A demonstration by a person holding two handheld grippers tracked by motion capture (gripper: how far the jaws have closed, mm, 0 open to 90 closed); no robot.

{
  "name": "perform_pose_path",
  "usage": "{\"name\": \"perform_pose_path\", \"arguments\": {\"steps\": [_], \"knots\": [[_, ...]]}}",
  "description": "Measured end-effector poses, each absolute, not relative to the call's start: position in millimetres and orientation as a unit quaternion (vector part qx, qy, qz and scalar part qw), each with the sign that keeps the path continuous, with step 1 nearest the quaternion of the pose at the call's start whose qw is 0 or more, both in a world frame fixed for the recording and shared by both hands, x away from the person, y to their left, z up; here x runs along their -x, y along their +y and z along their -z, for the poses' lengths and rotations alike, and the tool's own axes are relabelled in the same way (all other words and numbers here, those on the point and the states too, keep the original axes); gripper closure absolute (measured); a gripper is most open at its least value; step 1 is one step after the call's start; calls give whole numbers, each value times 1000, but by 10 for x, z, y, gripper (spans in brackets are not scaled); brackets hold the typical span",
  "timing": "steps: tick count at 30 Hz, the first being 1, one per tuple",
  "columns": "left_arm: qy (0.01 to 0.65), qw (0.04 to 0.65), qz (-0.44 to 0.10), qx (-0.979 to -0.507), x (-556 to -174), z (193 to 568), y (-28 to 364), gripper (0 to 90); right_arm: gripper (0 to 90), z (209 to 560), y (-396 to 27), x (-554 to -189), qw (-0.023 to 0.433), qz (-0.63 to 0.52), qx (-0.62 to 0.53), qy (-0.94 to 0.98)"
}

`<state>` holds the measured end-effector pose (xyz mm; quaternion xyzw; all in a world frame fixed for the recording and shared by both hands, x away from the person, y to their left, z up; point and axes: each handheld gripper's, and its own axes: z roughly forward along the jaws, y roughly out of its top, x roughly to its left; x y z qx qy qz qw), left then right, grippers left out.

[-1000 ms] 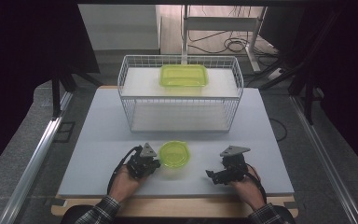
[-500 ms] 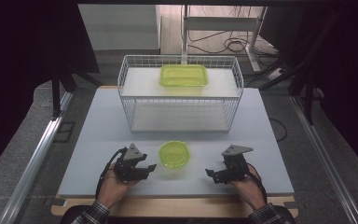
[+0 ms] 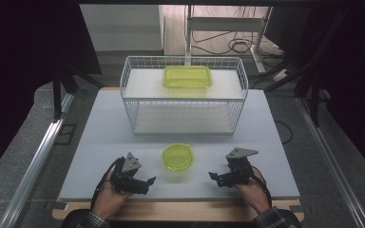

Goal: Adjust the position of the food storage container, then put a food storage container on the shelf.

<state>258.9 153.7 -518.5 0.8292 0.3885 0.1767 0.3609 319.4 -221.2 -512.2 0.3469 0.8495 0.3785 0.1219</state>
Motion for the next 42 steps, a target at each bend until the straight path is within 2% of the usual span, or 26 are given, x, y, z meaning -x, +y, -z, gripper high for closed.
{"name": "perform_pose_path", "arguments": {"steps": [8,15,23,27,33,42], "knots": [[397,352,-182,-828,-2552,5218,1638,4,27,5133,-2211,-3199,118,-379,-347,850],[387,363,-189,-826,-2548,5239,1674,0,24,5140,-2221,-3210,112,-382,-351,847],[374,360,-195,-832,-2545,5261,1659,0,0,5106,-2235,-3225,124,-396,-353,839],[370,358,-199,-834,-2547,5270,1655,0,1,5088,-2235,-3244,112,-405,-359,834],[366,352,-201,-837,-2551,5286,1643,0,26,5057,-2169,-3295,67,-407,-365,835],[365,350,-203,-838,-2555,5295,1634,0,24,4948,-2107,-3391,48,-415,-381,825]]}}
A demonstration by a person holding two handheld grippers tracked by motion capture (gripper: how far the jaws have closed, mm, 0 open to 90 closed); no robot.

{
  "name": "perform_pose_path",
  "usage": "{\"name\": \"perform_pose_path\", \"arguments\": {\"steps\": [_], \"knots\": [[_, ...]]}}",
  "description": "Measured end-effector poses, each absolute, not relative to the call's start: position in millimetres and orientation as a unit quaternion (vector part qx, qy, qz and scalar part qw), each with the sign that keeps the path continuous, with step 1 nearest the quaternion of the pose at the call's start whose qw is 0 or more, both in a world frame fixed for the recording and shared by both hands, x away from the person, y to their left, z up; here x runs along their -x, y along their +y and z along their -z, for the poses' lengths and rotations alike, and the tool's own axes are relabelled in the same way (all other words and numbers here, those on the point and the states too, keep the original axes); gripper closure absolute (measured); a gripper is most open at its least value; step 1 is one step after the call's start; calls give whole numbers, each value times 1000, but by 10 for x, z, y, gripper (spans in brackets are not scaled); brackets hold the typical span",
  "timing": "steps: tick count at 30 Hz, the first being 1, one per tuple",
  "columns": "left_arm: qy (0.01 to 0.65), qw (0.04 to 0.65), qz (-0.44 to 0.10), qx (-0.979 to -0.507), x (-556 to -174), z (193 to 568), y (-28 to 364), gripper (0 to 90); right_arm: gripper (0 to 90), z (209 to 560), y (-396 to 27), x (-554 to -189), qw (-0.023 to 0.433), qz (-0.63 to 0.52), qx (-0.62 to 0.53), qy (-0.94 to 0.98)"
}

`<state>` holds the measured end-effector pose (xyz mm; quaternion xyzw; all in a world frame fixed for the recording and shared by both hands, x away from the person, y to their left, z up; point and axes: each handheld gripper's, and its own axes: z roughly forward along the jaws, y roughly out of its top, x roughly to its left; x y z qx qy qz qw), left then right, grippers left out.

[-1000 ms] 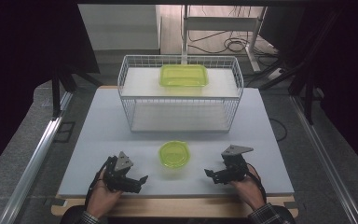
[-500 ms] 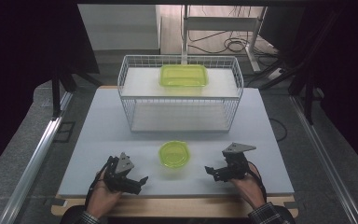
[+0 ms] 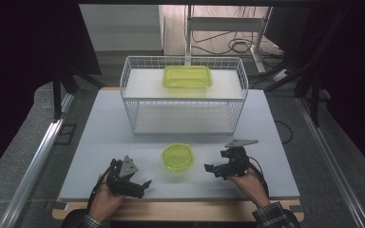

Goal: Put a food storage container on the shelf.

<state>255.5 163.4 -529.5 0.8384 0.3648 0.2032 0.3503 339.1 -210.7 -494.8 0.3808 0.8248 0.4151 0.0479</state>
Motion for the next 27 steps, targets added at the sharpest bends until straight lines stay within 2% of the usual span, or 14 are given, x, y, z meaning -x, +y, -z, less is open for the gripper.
{"name": "perform_pose_path", "arguments": {"steps": [2,5,9,20,27], "knots": [[364,349,-204,-839,-2556,5298,1632,0,21,4917,-2082,-3422,45,-409,-387,825],[364,347,-203,-840,-2555,5300,1631,0,19,4871,-2051,-3485,16,-416,-394,820],[363,345,-204,-841,-2556,5302,1630,0,55,4823,-1984,-3573,-8,-418,-401,815],[360,342,-207,-843,-2554,5303,1626,0,256,4800,-1852,-3791,-29,-435,-405,803],[357,337,-207,-846,-2554,5307,1621,0,368,4891,-1719,-3900,-79,-431,-400,805]]}}
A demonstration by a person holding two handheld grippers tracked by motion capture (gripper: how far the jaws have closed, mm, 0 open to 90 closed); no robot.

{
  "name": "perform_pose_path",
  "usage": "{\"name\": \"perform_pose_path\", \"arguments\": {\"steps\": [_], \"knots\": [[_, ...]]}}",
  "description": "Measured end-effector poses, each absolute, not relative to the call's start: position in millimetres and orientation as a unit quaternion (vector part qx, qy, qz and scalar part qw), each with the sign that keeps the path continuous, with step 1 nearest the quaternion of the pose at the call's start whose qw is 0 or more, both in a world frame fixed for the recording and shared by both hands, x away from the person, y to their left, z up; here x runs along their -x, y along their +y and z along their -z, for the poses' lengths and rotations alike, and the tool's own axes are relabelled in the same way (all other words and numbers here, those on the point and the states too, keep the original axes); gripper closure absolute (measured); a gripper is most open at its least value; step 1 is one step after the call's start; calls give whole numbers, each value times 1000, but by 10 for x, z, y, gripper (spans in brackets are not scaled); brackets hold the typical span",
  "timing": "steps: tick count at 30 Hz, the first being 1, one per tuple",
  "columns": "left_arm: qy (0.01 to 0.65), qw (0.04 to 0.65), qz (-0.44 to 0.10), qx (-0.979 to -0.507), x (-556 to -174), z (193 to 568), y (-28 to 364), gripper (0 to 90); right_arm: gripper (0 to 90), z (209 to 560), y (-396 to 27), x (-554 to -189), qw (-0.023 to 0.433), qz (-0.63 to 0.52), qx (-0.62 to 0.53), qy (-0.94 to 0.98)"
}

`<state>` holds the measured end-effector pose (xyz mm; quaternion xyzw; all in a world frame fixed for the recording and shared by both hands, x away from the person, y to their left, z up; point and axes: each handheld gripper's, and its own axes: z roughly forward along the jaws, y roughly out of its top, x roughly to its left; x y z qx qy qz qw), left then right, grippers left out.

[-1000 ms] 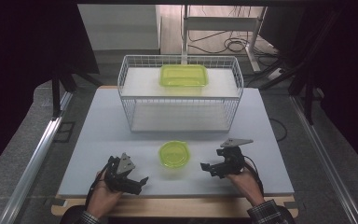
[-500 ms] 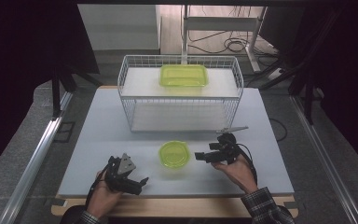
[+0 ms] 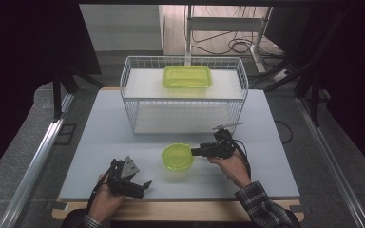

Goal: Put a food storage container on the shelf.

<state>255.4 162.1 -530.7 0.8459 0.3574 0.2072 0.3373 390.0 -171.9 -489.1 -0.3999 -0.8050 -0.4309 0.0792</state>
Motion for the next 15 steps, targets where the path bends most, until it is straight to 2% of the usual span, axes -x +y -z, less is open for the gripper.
{"name": "perform_pose_path", "arguments": {"steps": [12,15], "knots": [[355,335,-208,-848,-2552,5311,1617,0,579,4982,-1571,-3997,131,419,398,-806],[354,335,-208,-848,-2549,5310,1616,0,659,4999,-1562,-4023,160,422,403,-796]]}}
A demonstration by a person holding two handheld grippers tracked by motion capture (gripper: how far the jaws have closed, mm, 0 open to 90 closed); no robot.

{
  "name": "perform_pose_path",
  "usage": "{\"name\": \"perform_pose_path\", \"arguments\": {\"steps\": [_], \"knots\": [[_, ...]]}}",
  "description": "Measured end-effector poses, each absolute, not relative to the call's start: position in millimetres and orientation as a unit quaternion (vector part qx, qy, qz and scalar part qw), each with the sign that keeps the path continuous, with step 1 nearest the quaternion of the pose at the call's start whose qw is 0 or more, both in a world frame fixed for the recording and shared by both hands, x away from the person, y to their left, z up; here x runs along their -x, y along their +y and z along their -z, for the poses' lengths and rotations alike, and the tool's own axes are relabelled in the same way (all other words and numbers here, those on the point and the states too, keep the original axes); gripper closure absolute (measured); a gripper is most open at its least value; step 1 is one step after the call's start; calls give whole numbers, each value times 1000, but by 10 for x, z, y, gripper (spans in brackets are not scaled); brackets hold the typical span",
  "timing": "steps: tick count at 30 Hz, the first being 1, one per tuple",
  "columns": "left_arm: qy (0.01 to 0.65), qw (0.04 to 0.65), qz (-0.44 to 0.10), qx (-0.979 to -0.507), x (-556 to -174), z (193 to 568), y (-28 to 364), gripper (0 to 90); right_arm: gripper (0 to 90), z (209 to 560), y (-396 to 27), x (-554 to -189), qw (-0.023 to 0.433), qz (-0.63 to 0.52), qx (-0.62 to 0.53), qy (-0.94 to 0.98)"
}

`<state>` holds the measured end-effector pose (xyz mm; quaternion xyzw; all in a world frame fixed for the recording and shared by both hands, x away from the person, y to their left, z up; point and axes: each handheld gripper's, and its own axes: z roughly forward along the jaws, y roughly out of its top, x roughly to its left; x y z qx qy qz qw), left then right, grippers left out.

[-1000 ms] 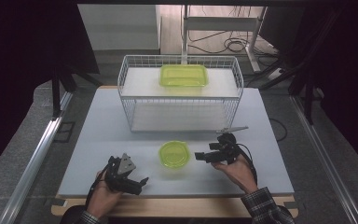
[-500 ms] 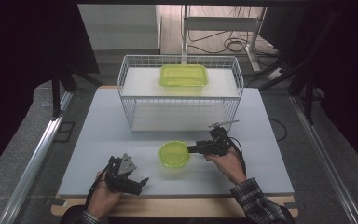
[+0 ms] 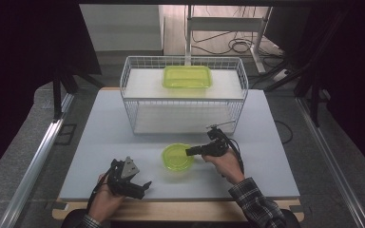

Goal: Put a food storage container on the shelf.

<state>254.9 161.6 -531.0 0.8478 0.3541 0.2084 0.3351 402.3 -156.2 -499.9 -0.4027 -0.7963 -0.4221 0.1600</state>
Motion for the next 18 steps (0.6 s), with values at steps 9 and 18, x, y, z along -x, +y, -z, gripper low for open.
{"name": "perform_pose_path", "arguments": {"steps": [9,18], "knots": [[354,336,-210,-848,-2546,5305,1618,0,806,4998,-1578,-4033,206,413,422,-780],[354,336,-212,-847,-2545,5302,1622,0,813,4933,-1611,-4010,217,431,426,-765]]}}
